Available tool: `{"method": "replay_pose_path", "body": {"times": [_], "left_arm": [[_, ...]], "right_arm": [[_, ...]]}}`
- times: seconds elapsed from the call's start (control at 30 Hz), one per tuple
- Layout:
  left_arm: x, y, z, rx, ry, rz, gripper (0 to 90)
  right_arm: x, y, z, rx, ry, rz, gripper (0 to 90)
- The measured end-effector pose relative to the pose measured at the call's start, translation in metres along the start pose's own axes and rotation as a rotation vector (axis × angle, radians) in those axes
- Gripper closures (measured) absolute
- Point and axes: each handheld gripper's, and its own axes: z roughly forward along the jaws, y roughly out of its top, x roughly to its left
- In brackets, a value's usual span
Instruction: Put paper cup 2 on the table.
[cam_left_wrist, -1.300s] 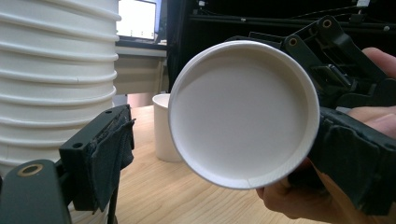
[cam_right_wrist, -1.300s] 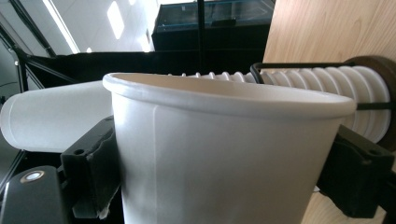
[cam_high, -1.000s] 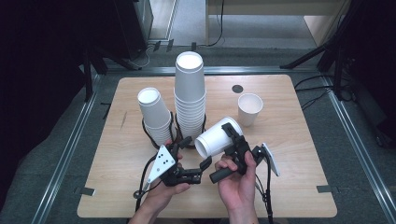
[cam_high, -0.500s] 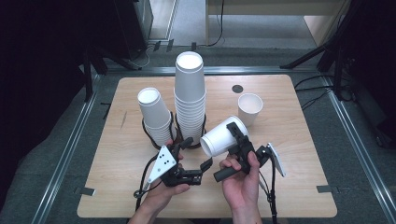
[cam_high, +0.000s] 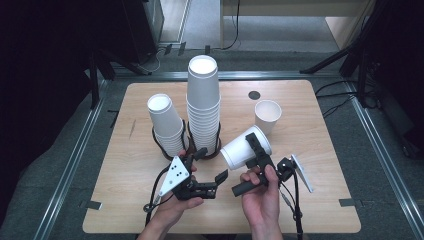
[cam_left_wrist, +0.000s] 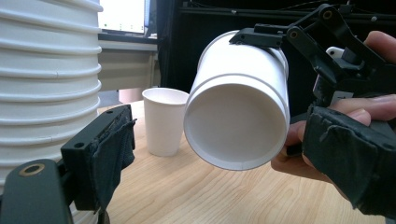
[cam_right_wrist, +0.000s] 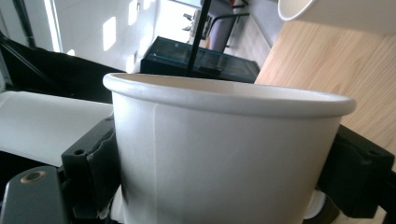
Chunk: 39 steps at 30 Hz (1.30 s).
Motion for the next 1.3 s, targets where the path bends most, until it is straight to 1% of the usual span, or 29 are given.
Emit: {"method": "replay_pose_path", "body": {"times": [0.33,0.43,0.53,0.73,0.8,0.97,1.17,1.3], "left_arm": [[0.0,0.0,0.0,0.001,0.0,-0.002,9.5],[0.0,0.0,0.0,0.0,0.001,-0.003,9.5],[0.0,0.0,0.0,0.004,0.0,-0.002,9.5],[0.0,0.0,0.0,0.006,0.001,-0.002,9.5],[0.0,0.0,0.0,0.006,0.001,-0.003,9.5],[0.0,-0.001,0.001,0.007,0.001,-0.004,9.5],[0.0,-0.001,0.001,0.008,0.002,-0.003,9.5],[0.001,0.0,0.0,0.007,0.004,-0.003,9.5]], "right_arm": [[0.003,-0.003,-0.001,-0.032,-0.003,-0.087,12.2],[0.004,-0.004,-0.002,-0.044,-0.006,-0.126,12.2],[0.005,-0.004,-0.002,-0.051,-0.006,-0.141,12.2],[0.006,-0.006,-0.002,-0.065,-0.013,-0.189,12.2],[0.006,-0.007,-0.002,-0.073,-0.017,-0.216,12.2],[0.007,-0.006,-0.002,-0.093,-0.019,-0.262,12.2],[0.011,-0.008,-0.003,-0.131,-0.02,-0.371,12.2],[0.012,-0.008,-0.003,-0.148,-0.027,-0.416,12.2]]}}
